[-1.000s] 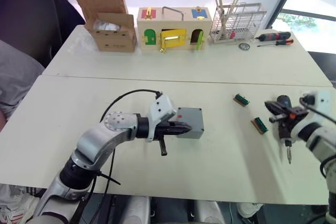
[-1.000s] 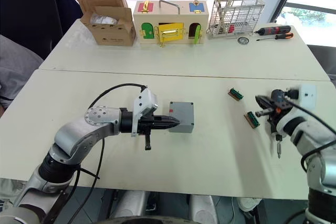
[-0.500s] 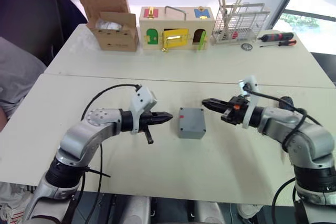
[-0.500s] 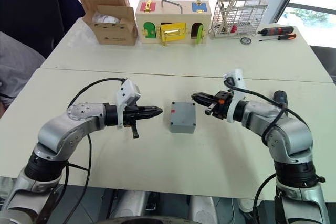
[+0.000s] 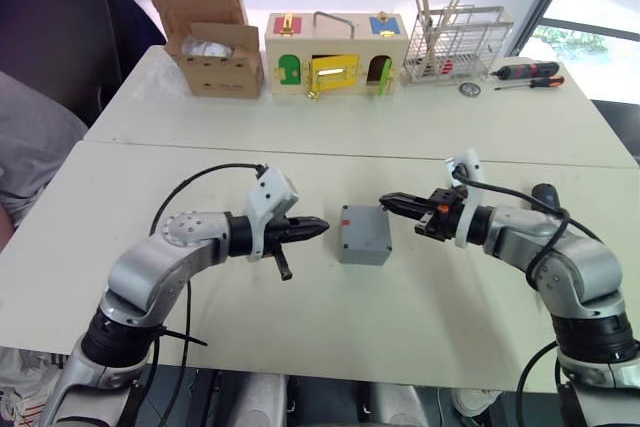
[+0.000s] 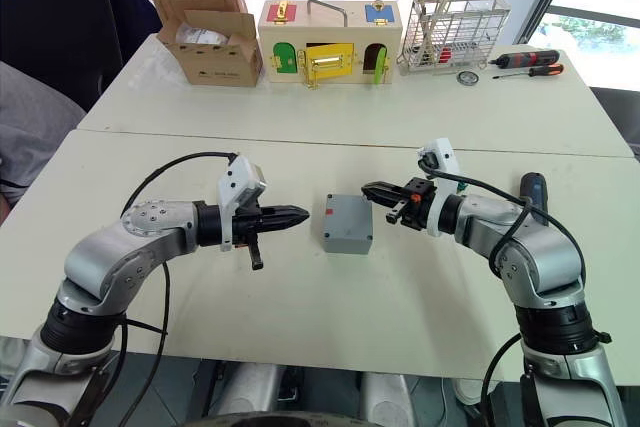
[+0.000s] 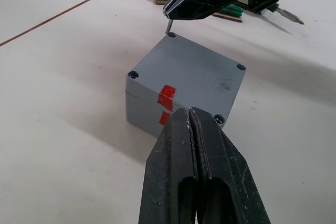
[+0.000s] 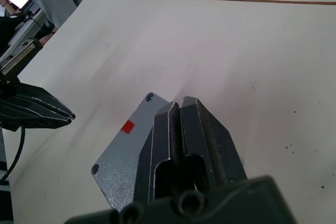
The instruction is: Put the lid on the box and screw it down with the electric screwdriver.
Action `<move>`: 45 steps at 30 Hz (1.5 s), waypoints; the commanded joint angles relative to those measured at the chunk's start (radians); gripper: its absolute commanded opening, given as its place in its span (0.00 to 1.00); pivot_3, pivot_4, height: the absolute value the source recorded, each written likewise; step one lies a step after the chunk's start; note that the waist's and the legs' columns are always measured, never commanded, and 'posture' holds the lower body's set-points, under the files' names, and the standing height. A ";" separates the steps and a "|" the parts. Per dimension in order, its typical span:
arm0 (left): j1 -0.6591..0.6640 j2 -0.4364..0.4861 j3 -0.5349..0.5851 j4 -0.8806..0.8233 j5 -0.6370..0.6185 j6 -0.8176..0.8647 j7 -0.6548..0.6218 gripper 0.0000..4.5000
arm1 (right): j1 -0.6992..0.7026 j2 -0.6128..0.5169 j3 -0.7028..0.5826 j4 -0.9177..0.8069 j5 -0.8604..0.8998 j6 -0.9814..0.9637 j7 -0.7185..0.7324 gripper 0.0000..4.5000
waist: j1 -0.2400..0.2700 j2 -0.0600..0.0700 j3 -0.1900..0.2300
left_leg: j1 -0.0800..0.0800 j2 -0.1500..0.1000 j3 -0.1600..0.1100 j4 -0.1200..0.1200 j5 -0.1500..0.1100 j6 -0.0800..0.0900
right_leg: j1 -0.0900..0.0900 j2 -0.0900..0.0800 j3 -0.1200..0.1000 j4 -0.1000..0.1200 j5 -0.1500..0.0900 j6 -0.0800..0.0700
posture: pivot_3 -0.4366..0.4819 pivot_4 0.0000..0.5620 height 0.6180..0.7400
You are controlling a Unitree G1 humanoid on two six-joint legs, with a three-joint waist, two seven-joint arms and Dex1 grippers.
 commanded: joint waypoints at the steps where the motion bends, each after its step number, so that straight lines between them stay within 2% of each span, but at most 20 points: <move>1: -0.016 0.000 -0.006 -0.022 -0.006 -0.012 -0.004 0.00 | 0.005 -0.001 -0.040 -0.013 0.004 -0.010 -0.009 0.01 | 0.000 0.000 0.000 | 0.000 0.000 0.000 0.000 0.000 0.000 | 0.000 0.000 0.000 0.000 0.000 0.000 | 0.48 0.27 0.92; 45: -0.025 -0.005 -0.044 0.005 0.007 -0.037 -0.013 0.00 | 0.031 0.011 -0.032 -0.043 0.019 0.026 -0.021 0.01 | -0.002 0.000 0.000 | -0.002 0.000 0.000 -0.003 -0.001 -0.001 | -0.003 -0.003 0.001 -0.001 -0.001 -0.001 | 0.48 0.27 0.92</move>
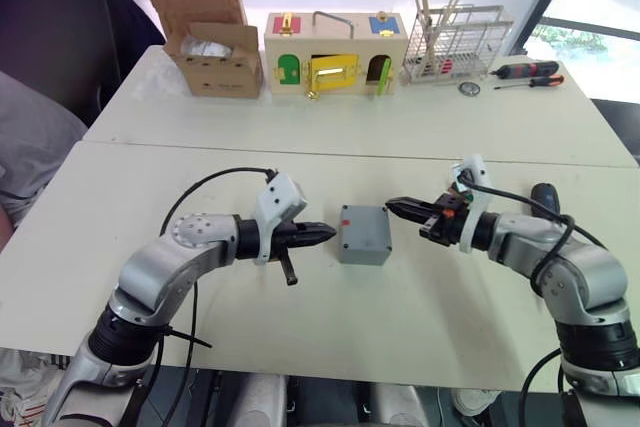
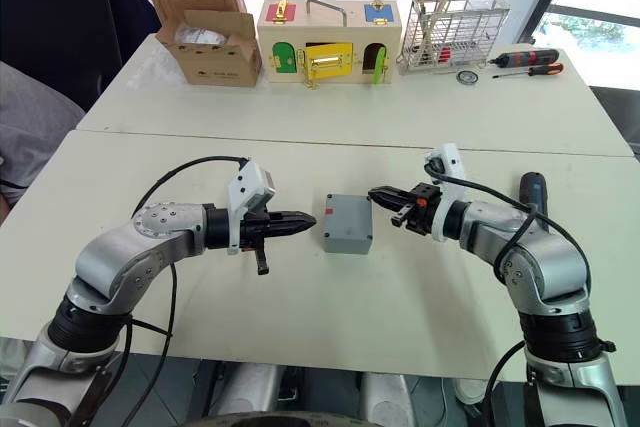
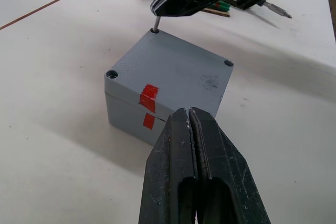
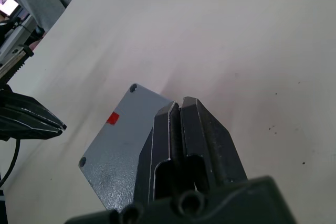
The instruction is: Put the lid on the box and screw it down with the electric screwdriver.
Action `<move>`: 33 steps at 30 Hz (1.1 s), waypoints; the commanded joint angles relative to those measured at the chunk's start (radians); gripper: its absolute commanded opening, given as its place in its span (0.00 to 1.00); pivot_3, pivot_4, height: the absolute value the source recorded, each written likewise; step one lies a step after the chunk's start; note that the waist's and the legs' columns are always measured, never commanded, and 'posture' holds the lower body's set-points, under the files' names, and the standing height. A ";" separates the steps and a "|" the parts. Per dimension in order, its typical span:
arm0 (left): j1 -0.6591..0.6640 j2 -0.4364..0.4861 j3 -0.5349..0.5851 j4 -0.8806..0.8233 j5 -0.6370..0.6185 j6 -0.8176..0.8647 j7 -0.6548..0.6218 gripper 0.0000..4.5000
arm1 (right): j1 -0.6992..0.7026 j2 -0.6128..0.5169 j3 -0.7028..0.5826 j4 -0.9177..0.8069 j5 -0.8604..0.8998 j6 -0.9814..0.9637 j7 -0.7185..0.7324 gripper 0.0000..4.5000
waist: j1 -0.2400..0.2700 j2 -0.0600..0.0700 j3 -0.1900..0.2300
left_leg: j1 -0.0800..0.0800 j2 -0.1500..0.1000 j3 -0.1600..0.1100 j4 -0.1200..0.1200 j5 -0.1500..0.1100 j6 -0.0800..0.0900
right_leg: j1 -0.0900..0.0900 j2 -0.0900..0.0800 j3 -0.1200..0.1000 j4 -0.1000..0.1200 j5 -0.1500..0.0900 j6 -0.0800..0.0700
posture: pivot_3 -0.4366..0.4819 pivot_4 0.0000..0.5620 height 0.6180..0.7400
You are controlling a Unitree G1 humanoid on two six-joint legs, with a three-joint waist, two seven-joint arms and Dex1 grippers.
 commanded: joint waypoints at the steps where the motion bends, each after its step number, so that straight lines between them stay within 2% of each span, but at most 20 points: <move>1: -0.014 0.000 0.004 -0.014 0.001 -0.016 -0.004 0.00 | -0.004 0.005 -0.012 -0.036 0.017 0.004 -0.001 0.01 | 0.000 0.000 0.000 | -0.001 0.000 0.000 0.000 0.000 0.000 | -0.001 0.000 0.000 0.000 0.000 0.000 | 0.48 0.27 0.92; 11: -0.016 0.000 0.002 -0.009 0.006 -0.021 -0.007 0.00 | -0.001 0.006 0.008 -0.023 -0.016 -0.012 -0.001 0.01 | 0.000 0.000 0.000 | -0.010 0.000 0.000 0.000 0.001 -0.001 | -0.010 0.000 0.000 0.001 0.000 0.000 | 0.48 0.27 0.92; 18: -0.022 -0.004 0.000 -0.007 0.009 -0.025 -0.008 0.00 | -0.025 0.012 0.038 -0.006 -0.041 -0.035 0.011 0.01 | 0.000 0.000 0.000 | -0.010 0.000 0.000 0.001 0.001 -0.001 | -0.010 0.002 0.000 0.002 0.001 0.000 | 0.48 0.27 0.92; 21: -0.023 -0.009 -0.001 -0.008 0.010 -0.026 -0.005 0.00 | -0.034 0.006 0.043 -0.003 -0.054 -0.045 0.019 0.21 | 0.000 0.000 0.000 | -0.010 0.000 0.000 0.001 0.001 -0.001 | -0.010 0.002 0.000 0.002 0.001 0.000 | 0.48 0.27 0.92; 26: -0.025 -0.019 -0.005 -0.010 0.013 -0.027 -0.003 0.00 | -0.042 -0.017 0.022 -0.007 -0.062 -0.042 0.030 0.77 | 0.001 0.000 0.000 | -0.011 0.000 0.000 0.002 0.001 -0.001 | -0.010 0.003 0.000 0.002 0.001 0.000 | 0.48 0.27 0.92; 28: -0.031 -0.024 -0.005 -0.011 0.011 -0.035 -0.009 0.00 | -0.051 -0.048 -0.024 -0.016 -0.051 -0.022 0.026 0.94 | 0.002 0.000 0.000 | -0.011 0.000 0.000 0.002 0.002 -0.001 | -0.010 0.003 -0.001 0.002 0.001 0.000 | 0.48 0.27 0.92; 29: -0.037 -0.027 -0.004 -0.012 0.009 -0.039 -0.013 0.00 | -0.058 -0.072 -0.067 -0.024 -0.025 0.003 0.028 0.99 | 0.003 0.000 0.000 | -0.011 0.000 0.000 0.002 0.002 -0.001 | -0.010 0.003 -0.001 0.002 0.001 0.000 | 0.48 0.27 0.92; 33: -0.072 -0.037 -0.028 -0.026 0.000 -0.050 -0.052 0.00 | -0.102 -0.185 -0.233 0.001 0.066 0.126 0.031 0.99 | 0.003 0.000 0.000 | -0.011 -0.001 0.000 0.003 0.001 -0.001 | -0.010 0.003 -0.001 0.002 0.001 0.000 | 0.48 0.27 0.92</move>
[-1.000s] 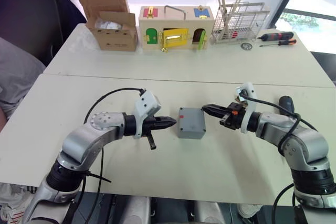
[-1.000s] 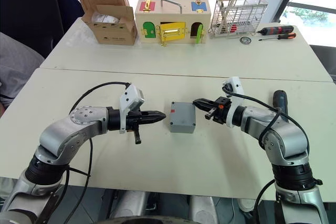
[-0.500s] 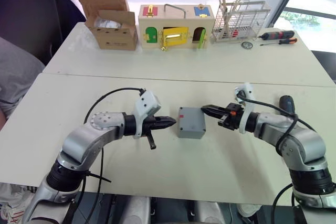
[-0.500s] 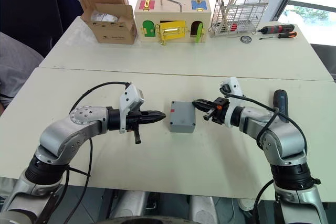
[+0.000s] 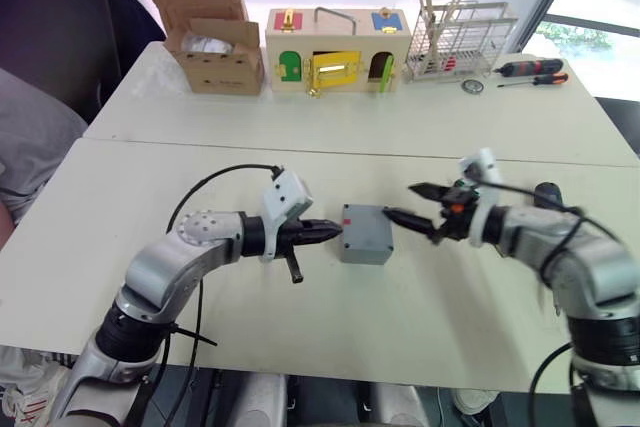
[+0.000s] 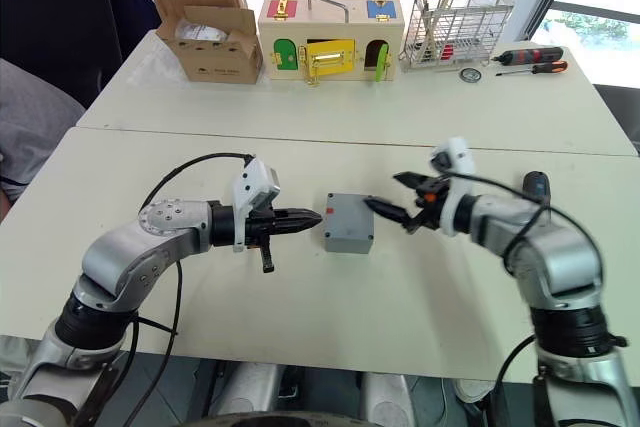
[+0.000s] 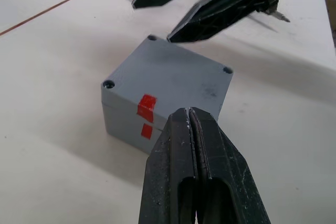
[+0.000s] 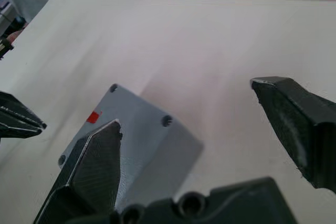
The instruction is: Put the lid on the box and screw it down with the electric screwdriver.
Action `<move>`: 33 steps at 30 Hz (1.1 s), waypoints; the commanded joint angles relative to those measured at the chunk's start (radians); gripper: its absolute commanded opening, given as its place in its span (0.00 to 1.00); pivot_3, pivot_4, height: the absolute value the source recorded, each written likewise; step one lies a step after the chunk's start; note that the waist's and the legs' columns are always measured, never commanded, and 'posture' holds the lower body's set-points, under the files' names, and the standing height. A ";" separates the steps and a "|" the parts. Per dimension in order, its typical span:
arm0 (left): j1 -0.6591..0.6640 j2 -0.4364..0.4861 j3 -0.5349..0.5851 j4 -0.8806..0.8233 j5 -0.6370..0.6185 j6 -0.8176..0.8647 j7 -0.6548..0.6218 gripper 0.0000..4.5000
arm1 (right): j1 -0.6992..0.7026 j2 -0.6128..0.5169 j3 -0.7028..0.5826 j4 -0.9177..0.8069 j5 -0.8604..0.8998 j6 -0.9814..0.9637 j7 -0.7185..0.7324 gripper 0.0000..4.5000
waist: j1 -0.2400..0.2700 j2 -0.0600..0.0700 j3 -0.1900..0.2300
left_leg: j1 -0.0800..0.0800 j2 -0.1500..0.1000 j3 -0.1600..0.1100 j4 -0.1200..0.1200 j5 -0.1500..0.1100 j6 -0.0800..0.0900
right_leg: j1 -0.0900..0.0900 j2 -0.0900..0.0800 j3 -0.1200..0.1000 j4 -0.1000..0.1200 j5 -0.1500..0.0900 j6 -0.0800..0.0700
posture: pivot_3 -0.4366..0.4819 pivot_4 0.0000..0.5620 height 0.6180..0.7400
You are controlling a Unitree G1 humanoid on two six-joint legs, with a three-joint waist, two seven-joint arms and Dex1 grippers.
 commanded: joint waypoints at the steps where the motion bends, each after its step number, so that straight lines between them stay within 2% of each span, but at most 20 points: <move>1: -0.043 -0.006 -0.028 -0.037 -0.016 -0.032 -0.046 0.00 | -0.058 -0.116 -0.156 0.015 0.066 0.104 0.004 0.99 | -0.001 0.000 0.000 | 0.000 0.000 0.000 0.000 0.000 0.000 | 0.000 0.000 0.000 0.000 0.000 0.000 | 0.48 0.27 0.92; 4: -0.067 -0.015 -0.068 -0.058 -0.024 -0.050 -0.094 0.00 | -0.061 -0.291 -0.192 0.106 0.038 0.164 0.058 0.99 | 0.001 0.000 0.000 | 0.000 0.000 0.000 0.000 0.000 0.000 | 0.001 0.000 0.000 0.000 0.000 0.000 | 0.48 0.27 0.92; 7: -0.057 -0.045 -0.119 -0.043 -0.014 -0.100 -0.138 0.00 | -0.001 -0.482 -0.170 0.204 -0.003 0.127 0.211 0.99 | -0.001 0.000 0.000 | 0.000 0.000 0.001 0.000 -0.001 0.001 | 0.001 0.000 0.000 -0.001 0.000 -0.001 | 0.48 0.27 0.92; 11: -0.047 -0.067 -0.195 -0.023 0.046 -0.157 -0.144 0.00 | -0.024 -0.622 -0.064 0.389 -0.099 0.113 0.261 0.99 | -0.010 0.001 0.000 | 0.001 0.000 0.003 0.000 -0.001 0.002 | 0.001 0.000 0.001 -0.001 0.000 -0.001 | 0.48 0.27 0.92; 13: -0.045 -0.093 -0.208 -0.016 0.054 -0.168 -0.128 0.00 | -0.078 -0.664 0.012 0.484 -0.107 0.222 0.284 0.99 | -0.010 0.001 0.000 | 0.002 0.000 0.003 0.000 -0.001 0.002 | 0.001 0.001 0.001 0.000 0.000 -0.001 | 0.48 0.27 0.92; 17: -0.032 -0.134 -0.229 0.008 0.080 -0.191 -0.111 0.00 | -0.213 -0.659 0.133 0.620 -0.108 0.335 0.364 0.99 | -0.009 0.002 0.000 | 0.001 0.001 0.003 0.000 -0.001 0.002 | -0.001 0.001 0.002 -0.001 0.000 -0.001 | 0.48 0.27 0.92; 20: -0.026 -0.162 -0.254 0.030 0.109 -0.215 -0.098 0.00 | -0.316 -0.645 0.288 0.711 -0.176 0.375 0.416 0.99 | -0.007 0.002 0.000 | 0.001 0.001 0.003 0.000 -0.001 0.002 | -0.001 0.001 0.002 -0.001 0.000 -0.001 | 0.48 0.27 0.92; 22: -0.028 -0.183 -0.267 0.033 0.124 -0.221 -0.082 0.00 | -0.412 -0.611 0.386 0.806 -0.247 0.356 0.447 0.99 | -0.005 0.002 0.000 | 0.000 0.000 0.004 0.000 -0.001 0.002 | -0.001 0.001 0.002 -0.001 0.000 -0.001 | 0.48 0.27 0.92; 27: -0.028 -0.171 -0.280 -0.014 0.157 -0.217 -0.061 0.00 | -0.590 -0.538 0.624 1.004 -0.451 0.232 0.596 0.99 | -0.005 0.003 0.000 | 0.000 0.000 0.004 0.001 -0.001 0.002 | -0.002 0.002 0.002 0.000 0.000 -0.001 | 0.48 0.27 0.92; 33: -0.022 -0.172 -0.278 -0.050 0.170 -0.193 -0.023 0.00 | -0.716 -0.445 0.761 1.226 -0.650 0.092 0.711 0.99 | -0.002 0.004 0.000 | 0.000 -0.001 0.004 0.001 -0.001 0.001 | -0.002 0.002 0.002 0.000 0.000 0.000 | 0.48 0.27 0.92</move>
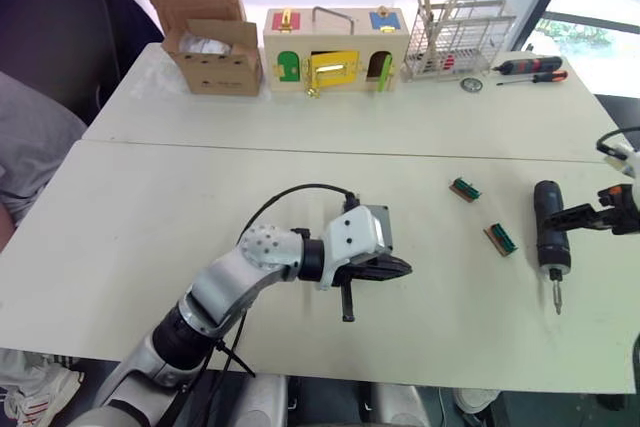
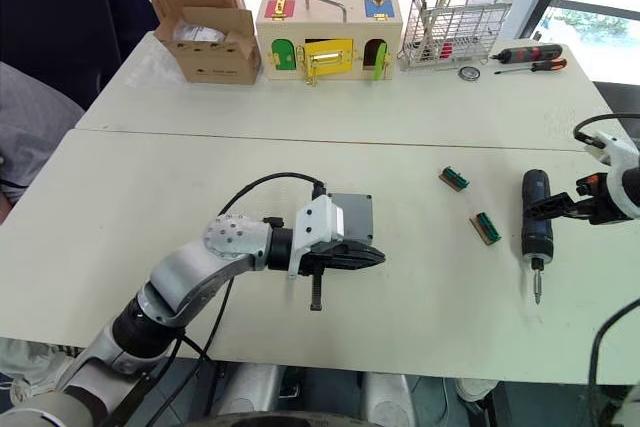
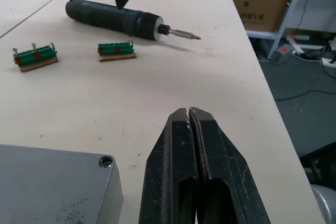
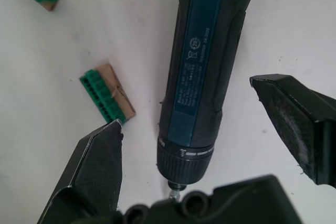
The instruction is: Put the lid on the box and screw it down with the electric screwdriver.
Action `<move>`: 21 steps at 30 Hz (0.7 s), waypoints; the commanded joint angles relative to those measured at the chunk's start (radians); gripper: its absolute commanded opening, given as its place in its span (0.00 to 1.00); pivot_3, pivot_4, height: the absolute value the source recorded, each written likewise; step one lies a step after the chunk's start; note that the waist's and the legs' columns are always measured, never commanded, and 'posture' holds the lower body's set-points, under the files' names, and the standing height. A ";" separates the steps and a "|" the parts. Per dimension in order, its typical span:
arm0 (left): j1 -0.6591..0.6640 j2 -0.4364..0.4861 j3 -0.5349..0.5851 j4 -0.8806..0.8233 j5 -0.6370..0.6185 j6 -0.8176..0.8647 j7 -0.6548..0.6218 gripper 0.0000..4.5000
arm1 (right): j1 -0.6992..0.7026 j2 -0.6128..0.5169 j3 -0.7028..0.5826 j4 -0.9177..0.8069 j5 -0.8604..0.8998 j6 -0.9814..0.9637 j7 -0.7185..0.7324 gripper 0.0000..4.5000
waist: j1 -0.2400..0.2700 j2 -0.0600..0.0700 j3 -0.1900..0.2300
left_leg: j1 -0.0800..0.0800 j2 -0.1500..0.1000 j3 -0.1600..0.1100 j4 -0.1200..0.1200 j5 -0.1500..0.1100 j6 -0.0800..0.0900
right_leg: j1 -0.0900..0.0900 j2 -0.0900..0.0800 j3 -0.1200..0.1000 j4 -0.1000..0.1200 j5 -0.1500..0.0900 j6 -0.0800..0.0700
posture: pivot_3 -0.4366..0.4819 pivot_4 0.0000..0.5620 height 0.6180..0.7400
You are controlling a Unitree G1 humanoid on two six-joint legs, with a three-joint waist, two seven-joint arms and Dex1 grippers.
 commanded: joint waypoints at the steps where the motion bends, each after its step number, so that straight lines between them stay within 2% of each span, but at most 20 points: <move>1: 0.002 -0.012 0.003 -0.045 0.006 0.011 0.031 0.00 | -0.060 0.028 0.043 0.122 -0.120 -0.082 0.053 0.99 | 0.000 0.000 0.000 | 0.000 0.000 0.000 0.000 0.000 0.000 | 0.000 0.000 0.000 0.000 0.000 0.000 | 0.48 0.27 0.92; 8: 0.025 -0.025 0.000 -0.051 0.015 0.028 0.078 0.00 | -0.068 0.129 0.076 0.287 -0.265 -0.176 0.095 0.99 | 0.001 0.000 0.000 | 0.000 0.000 0.000 0.000 0.002 -0.003 | 0.001 0.001 0.000 0.001 0.002 0.003 | 0.48 0.27 0.92; 16: 0.028 -0.030 -0.010 -0.035 0.032 0.021 0.099 0.00 | -0.054 0.195 0.052 0.374 -0.348 -0.220 0.102 0.99 | 0.001 0.000 0.000 | 0.001 -0.001 -0.001 0.001 0.003 -0.006 | 0.002 0.001 -0.001 0.001 0.002 0.003 | 0.48 0.27 0.92; 17: 0.029 -0.032 -0.009 -0.033 0.035 0.020 0.100 0.00 | -0.041 0.197 0.055 0.375 -0.361 -0.234 0.101 0.89 | 0.002 0.000 0.000 | 0.001 -0.001 -0.001 0.001 0.003 -0.006 | 0.002 0.001 -0.001 0.001 0.002 0.003 | 0.48 0.27 0.92; 21: 0.030 -0.038 -0.011 -0.022 0.048 0.016 0.108 0.00 | -0.017 0.207 0.034 0.391 -0.389 -0.256 0.086 0.63 | 0.002 0.000 -0.001 | 0.001 -0.001 -0.002 0.001 0.003 -0.006 | 0.004 0.001 -0.002 0.001 0.002 0.003 | 0.48 0.27 0.92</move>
